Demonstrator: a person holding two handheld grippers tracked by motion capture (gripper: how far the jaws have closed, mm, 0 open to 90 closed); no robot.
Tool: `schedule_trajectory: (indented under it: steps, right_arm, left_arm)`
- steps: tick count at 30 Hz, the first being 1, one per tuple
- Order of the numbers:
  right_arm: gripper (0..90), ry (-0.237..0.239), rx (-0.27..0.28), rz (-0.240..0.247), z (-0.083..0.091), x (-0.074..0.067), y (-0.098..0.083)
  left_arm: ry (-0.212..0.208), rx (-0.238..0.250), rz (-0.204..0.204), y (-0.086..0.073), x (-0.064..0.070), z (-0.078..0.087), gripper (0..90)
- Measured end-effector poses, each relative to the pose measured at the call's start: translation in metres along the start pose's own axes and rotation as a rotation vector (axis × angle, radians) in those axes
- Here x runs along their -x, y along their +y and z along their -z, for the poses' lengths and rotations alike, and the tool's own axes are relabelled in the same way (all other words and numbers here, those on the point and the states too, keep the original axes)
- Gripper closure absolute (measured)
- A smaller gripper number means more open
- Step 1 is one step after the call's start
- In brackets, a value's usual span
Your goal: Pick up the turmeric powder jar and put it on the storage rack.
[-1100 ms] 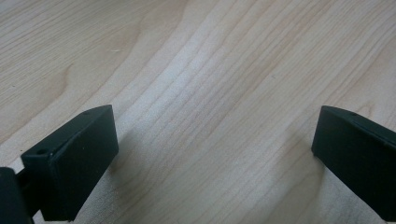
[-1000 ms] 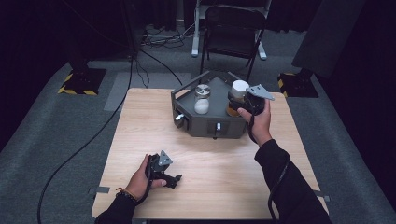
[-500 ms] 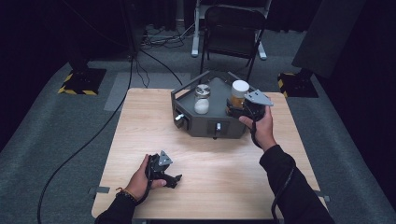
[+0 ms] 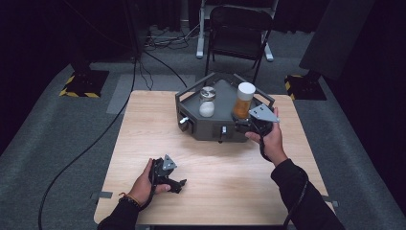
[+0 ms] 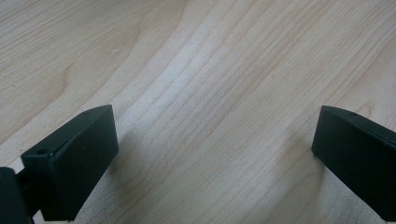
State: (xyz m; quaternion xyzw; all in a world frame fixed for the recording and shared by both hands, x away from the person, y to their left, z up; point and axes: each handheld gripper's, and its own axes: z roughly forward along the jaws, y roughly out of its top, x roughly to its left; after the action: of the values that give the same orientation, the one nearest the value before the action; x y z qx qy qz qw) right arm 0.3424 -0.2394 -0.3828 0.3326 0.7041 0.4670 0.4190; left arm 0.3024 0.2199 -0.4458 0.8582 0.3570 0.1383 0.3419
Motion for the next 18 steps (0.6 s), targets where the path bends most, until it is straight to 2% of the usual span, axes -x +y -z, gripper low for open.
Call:
schedule_trajectory:
  steps: [5,10,18]
  right_arm:
    - [4.4,0.027,0.007,0.036,0.009,-0.002,-0.007]
    - [4.4,0.062,0.017,0.05,0.016,-0.003,-0.016]
    - [4.3,0.094,0.004,0.09,0.027,-0.008,-0.031]
  left_arm:
    - [0.0,0.0,0.0,0.0,0.0,0.0,0.0]
    - [0.0,0.0,0.0,0.0,0.0,0.0,0.0]
    - [0.0,0.0,0.0,0.0,0.0,0.0,0.0]
